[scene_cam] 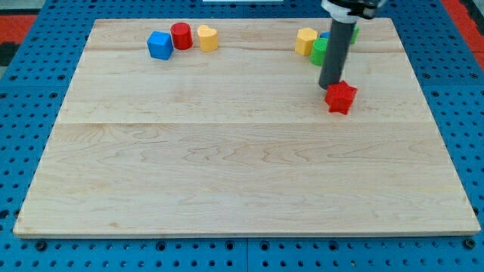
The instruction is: Move the red circle diagonally right of the blue cube
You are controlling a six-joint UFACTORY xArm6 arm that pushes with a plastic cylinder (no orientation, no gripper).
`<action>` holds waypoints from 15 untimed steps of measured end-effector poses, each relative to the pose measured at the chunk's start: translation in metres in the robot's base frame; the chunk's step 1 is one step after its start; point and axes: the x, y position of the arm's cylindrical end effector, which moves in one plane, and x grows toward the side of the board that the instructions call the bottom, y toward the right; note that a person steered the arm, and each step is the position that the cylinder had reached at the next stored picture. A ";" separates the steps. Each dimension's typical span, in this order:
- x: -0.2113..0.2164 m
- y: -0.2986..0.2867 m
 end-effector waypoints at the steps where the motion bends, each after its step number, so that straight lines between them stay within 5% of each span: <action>1: 0.016 0.016; 3: -0.040 -0.144; 5: -0.120 -0.068; 7: -0.183 -0.063; 8: -0.183 -0.109; 10: -0.161 -0.297; 12: -0.135 -0.328; 15: -0.023 -0.234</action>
